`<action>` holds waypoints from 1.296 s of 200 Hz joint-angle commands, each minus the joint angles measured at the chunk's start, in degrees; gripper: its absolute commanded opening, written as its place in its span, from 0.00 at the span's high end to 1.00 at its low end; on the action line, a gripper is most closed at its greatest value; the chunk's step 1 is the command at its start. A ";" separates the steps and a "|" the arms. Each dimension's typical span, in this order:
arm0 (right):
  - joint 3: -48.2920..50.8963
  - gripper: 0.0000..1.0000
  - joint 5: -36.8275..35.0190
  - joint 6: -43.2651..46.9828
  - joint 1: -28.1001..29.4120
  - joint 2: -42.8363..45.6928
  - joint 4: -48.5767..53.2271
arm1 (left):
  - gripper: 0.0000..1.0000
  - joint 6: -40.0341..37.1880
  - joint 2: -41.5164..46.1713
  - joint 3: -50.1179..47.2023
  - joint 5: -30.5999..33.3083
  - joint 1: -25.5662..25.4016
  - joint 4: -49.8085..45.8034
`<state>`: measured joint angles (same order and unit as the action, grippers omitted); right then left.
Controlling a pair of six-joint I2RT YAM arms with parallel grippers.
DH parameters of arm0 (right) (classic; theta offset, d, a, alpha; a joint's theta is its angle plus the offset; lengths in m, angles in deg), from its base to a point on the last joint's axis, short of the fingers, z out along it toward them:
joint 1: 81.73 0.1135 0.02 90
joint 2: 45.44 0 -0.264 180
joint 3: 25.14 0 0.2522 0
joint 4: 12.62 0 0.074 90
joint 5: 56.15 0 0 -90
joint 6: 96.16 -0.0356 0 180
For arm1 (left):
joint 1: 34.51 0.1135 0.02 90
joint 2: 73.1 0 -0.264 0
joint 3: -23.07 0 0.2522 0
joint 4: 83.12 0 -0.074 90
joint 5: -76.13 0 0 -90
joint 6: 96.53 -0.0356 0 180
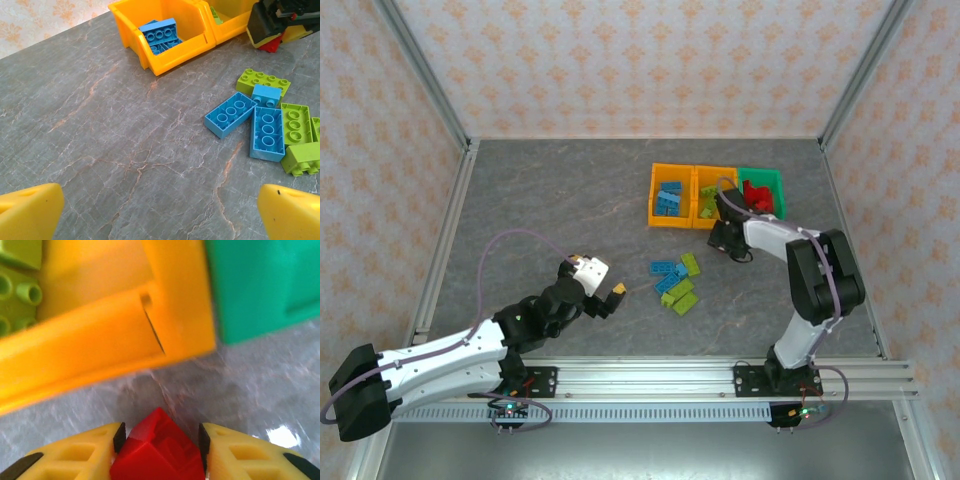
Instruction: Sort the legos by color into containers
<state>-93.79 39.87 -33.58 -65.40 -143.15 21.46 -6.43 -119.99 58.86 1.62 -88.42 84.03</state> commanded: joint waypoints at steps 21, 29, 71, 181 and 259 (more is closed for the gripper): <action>10.35 0.67 -0.15 -4.55 0.19 15.73 -0.80 | 0.00 0.08 0.49 0.92 0.94 -0.08 0.15; 11.63 0.68 -0.64 -5.18 0.18 18.90 -0.55 | 0.00 0.16 0.45 0.84 0.79 -0.09 0.23; 9.32 0.68 -7.10 -6.16 -2.12 31.23 2.38 | 0.00 0.25 0.31 0.86 0.57 -0.10 0.41; -26.32 0.57 -3.21 -1.05 -16.24 -2.32 6.23 | 0.00 -0.01 1.32 0.83 1.85 -0.08 -0.65; -15.00 0.26 1.17 -4.21 -13.80 13.27 7.54 | 0.00 0.25 1.36 0.92 1.16 -0.06 -0.52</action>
<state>-116.17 39.24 -35.74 -81.37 -141.14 29.48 -6.43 -119.60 58.86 1.62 -88.42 83.98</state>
